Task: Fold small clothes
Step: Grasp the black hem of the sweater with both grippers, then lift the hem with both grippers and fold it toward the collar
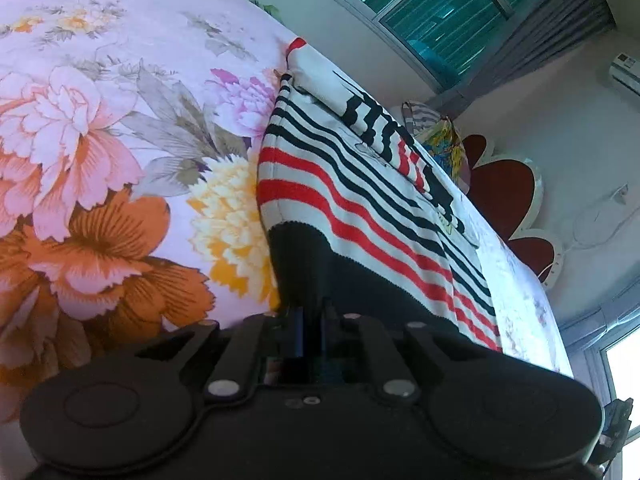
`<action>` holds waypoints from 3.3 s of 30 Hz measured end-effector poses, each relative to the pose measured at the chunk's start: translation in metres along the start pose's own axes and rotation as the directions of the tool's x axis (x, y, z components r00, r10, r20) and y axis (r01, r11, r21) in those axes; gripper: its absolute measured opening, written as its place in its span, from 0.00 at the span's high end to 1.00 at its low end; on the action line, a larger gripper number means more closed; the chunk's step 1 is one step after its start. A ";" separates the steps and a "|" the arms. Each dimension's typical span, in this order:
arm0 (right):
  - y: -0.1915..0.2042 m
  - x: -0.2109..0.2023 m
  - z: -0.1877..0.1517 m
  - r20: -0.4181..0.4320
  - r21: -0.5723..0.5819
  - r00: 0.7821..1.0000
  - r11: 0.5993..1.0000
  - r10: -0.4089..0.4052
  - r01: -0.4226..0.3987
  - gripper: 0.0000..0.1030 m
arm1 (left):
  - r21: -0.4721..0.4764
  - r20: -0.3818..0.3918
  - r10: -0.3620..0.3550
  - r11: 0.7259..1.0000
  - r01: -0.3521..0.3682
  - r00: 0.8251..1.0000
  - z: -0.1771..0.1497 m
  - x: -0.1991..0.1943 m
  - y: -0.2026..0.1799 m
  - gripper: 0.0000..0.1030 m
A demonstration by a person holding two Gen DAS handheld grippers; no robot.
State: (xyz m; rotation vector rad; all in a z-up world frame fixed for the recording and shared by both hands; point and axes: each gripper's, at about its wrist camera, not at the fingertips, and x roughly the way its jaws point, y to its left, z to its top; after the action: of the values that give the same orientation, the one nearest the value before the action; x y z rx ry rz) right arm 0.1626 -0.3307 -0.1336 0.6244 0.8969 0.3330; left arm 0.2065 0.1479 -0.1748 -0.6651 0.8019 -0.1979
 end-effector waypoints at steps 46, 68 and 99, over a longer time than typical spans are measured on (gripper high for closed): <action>0.069 0.075 0.286 0.264 0.005 0.958 0.993 0.111 -0.117 0.96 | 0.013 0.172 -0.115 0.993 0.114 0.978 0.247 0.105 -0.092 0.94; -0.006 0.222 0.372 0.236 -0.071 0.970 0.997 0.058 -0.042 0.49 | 0.269 0.158 0.029 0.960 -0.072 0.987 0.311 0.240 -0.071 0.47; 0.044 0.268 0.320 0.276 -0.419 0.931 0.842 -0.238 0.339 0.79 | 0.504 0.251 0.214 0.804 -0.316 0.944 0.287 0.253 -0.106 0.47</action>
State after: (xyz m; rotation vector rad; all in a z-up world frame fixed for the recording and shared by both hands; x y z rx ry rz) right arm 0.5787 -0.2744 -0.1231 0.0723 0.6572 0.1873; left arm 0.5958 0.0991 -0.1158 -0.0266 0.6112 -0.0946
